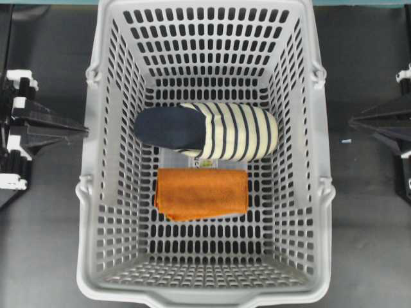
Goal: Pick up the orange cloth from the shopping basket with the left arm.
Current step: 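Move the left gripper down into the basket over the orange cloth, then lower the open left gripper onto the cloth's edge and close it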
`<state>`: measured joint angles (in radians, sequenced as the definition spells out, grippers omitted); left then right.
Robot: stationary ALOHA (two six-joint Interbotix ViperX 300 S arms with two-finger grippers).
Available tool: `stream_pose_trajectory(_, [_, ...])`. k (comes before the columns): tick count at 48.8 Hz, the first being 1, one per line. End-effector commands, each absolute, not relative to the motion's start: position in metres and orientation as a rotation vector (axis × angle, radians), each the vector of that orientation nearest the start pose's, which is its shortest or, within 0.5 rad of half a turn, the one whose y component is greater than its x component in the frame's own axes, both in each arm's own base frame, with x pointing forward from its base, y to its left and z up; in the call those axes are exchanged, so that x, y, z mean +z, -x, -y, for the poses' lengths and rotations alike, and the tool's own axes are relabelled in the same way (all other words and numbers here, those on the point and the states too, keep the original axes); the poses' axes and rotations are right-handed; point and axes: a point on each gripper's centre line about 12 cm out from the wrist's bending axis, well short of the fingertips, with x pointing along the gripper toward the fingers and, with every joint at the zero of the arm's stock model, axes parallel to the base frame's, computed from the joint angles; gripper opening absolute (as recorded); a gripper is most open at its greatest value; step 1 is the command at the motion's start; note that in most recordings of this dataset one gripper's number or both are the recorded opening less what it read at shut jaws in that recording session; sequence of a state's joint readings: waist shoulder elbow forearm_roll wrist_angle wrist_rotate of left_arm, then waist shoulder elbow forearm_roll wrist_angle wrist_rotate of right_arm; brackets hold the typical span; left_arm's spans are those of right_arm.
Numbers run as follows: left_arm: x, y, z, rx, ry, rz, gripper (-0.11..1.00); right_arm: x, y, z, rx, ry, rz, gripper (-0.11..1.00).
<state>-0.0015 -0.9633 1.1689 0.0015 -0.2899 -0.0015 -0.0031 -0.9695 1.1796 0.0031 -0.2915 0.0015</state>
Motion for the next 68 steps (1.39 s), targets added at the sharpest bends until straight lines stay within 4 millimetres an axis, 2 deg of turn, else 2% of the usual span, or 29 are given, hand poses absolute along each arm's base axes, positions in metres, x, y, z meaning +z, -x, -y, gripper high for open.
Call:
stream_pose_trajectory(1, [0.326, -0.205, 0.003, -0.018, -0.03, 0.098, 0.06, 0.3, -0.2, -0.001, 0.005, -0.017, 0.097, 0.0])
stream_pose_trajectory(5, [0.34, -0.209, 0.003, -0.015, -0.032, 0.054, 0.0, 0.298, -0.201, 0.0, 0.0, -0.042, 0.084, 0.0])
stream_pose_trajectory(16, [0.371, -0.224, 0.01, -0.043, -0.029, -0.068, 0.0, 0.293, -0.201, 0.001, -0.004, -0.093, 0.038, 0.0])
stream_pose_trajectory(21, [0.375, -0.238, 0.013, -0.053, -0.032, -0.151, 0.0, 0.29, -0.201, 0.0, -0.004, -0.093, 0.012, 0.03])
stream_pose_trajectory(24, [0.374, -0.248, 0.014, -0.054, -0.032, -0.211, 0.0, 0.29, -0.201, 0.0, -0.004, -0.093, 0.006, 0.13])
stream_pose_trajectory(32, [0.373, -0.278, 0.015, -0.048, -0.037, -0.37, 0.0, 0.294, -0.202, 0.0, -0.002, -0.093, 0.006, 0.62])
stream_pose_trajectory(36, [0.37, -0.293, 0.016, -0.047, -0.041, -0.459, 0.0, 0.294, -0.201, 0.0, -0.002, -0.093, 0.006, 0.78])
stream_pose_trajectory(38, [0.368, -0.3, 0.016, -0.043, -0.042, -0.502, 0.0, 0.294, -0.2, 0.0, -0.004, -0.093, 0.006, 0.8])
stream_pose_trajectory(49, [0.353, -0.341, 0.018, -0.037, -0.048, -0.727, 0.01, 0.295, -0.199, 0.001, -0.006, -0.093, -0.003, 0.76])
stream_pose_trajectory(53, [0.352, -0.355, 0.019, -0.035, -0.049, -0.769, 0.13, 0.296, -0.197, 0.001, -0.006, -0.093, 0.002, 0.76])
stream_pose_trajectory(63, [0.336, -0.394, 0.031, -0.057, -0.062, -0.854, 0.72, 0.297, -0.197, 0.001, -0.006, -0.093, 0.011, 0.76])
stream_pose_trajectory(66, [0.329, -0.406, 0.035, -0.066, -0.07, -0.875, 0.85, 0.298, -0.197, 0.001, -0.005, -0.092, 0.016, 0.76])
stream_pose_trajectory(68, [0.323, -0.413, 0.037, -0.068, -0.072, -0.895, 0.89, 0.296, -0.197, 0.001, -0.006, -0.092, 0.012, 0.76])
